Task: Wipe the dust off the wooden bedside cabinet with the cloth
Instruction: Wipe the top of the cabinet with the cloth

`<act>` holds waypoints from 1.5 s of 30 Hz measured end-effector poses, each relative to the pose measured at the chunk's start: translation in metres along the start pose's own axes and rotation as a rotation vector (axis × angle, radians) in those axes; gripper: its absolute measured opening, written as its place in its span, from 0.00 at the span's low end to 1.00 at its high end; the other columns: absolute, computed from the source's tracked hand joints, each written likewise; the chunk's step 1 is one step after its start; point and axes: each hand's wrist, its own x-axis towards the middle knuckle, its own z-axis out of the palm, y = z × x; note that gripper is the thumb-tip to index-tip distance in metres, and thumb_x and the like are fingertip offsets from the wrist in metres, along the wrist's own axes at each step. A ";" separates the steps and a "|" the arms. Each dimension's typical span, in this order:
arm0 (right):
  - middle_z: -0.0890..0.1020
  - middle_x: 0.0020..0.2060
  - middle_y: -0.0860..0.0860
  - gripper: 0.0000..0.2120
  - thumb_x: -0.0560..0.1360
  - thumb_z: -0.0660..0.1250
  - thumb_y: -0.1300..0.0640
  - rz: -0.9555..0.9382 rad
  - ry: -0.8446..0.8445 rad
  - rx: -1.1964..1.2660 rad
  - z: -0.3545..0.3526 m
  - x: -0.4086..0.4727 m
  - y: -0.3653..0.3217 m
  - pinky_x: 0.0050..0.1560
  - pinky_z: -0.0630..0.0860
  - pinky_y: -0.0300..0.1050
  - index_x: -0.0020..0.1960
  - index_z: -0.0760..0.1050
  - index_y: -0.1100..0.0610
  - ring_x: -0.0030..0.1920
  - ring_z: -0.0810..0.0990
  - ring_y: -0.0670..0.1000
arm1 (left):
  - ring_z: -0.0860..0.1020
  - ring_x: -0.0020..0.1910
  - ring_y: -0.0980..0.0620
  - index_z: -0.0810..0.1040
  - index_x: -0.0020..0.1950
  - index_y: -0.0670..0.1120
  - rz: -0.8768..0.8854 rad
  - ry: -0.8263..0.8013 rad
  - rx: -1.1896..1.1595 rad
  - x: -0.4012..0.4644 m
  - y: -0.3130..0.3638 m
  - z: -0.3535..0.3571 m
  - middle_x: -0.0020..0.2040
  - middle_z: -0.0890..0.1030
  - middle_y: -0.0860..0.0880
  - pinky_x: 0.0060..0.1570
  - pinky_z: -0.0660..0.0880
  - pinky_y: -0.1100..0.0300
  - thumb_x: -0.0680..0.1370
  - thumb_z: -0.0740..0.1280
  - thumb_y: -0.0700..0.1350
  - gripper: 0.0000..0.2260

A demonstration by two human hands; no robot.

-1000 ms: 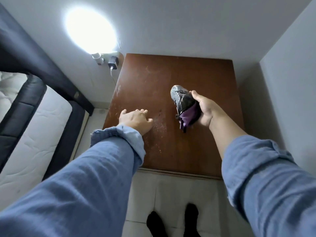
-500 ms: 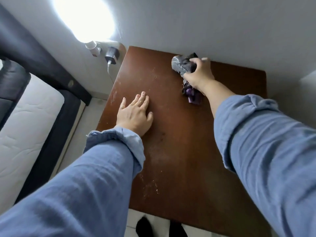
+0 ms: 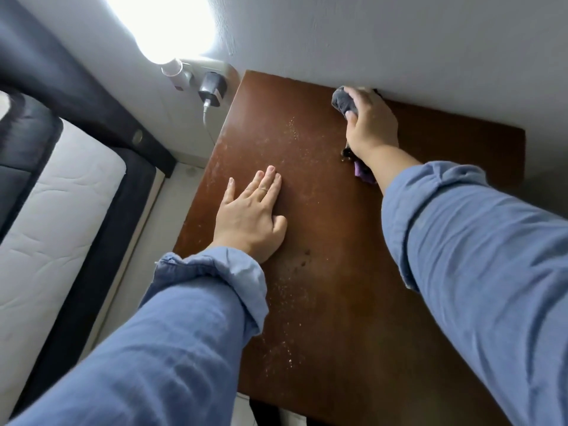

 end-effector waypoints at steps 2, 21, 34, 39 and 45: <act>0.73 0.68 0.49 0.23 0.75 0.59 0.63 -0.024 -0.064 0.052 -0.001 -0.013 -0.007 0.66 0.62 0.38 0.69 0.70 0.52 0.68 0.70 0.51 | 0.42 0.77 0.57 0.43 0.78 0.50 -0.013 -0.040 -0.001 0.002 0.000 -0.003 0.79 0.41 0.54 0.75 0.38 0.46 0.79 0.49 0.51 0.29; 0.77 0.65 0.51 0.20 0.74 0.63 0.61 -0.077 -0.113 0.184 0.001 -0.209 -0.065 0.72 0.59 0.48 0.66 0.69 0.57 0.66 0.74 0.55 | 0.48 0.77 0.57 0.52 0.78 0.48 -0.001 -0.029 -0.039 -0.068 -0.017 0.001 0.79 0.50 0.52 0.75 0.39 0.51 0.78 0.48 0.49 0.27; 0.74 0.68 0.50 0.19 0.74 0.62 0.63 0.037 -0.111 0.157 0.000 -0.269 -0.104 0.68 0.63 0.44 0.65 0.72 0.55 0.68 0.71 0.54 | 0.44 0.77 0.57 0.45 0.78 0.48 -0.056 -0.210 0.012 -0.179 -0.056 0.033 0.79 0.42 0.52 0.75 0.38 0.47 0.80 0.45 0.48 0.26; 0.79 0.62 0.50 0.22 0.69 0.64 0.66 0.021 -0.098 0.229 0.006 -0.343 -0.124 0.64 0.65 0.40 0.62 0.75 0.54 0.62 0.76 0.53 | 0.44 0.77 0.57 0.45 0.78 0.48 -0.094 -0.257 -0.001 -0.178 -0.052 0.031 0.79 0.42 0.52 0.74 0.39 0.45 0.80 0.45 0.48 0.26; 0.85 0.53 0.50 0.17 0.67 0.63 0.65 -0.063 -0.025 0.295 0.004 -0.401 -0.139 0.57 0.68 0.38 0.53 0.79 0.55 0.52 0.82 0.55 | 0.43 0.77 0.57 0.45 0.78 0.48 -0.126 -0.212 -0.020 -0.180 -0.050 0.038 0.79 0.41 0.53 0.74 0.38 0.44 0.80 0.46 0.48 0.26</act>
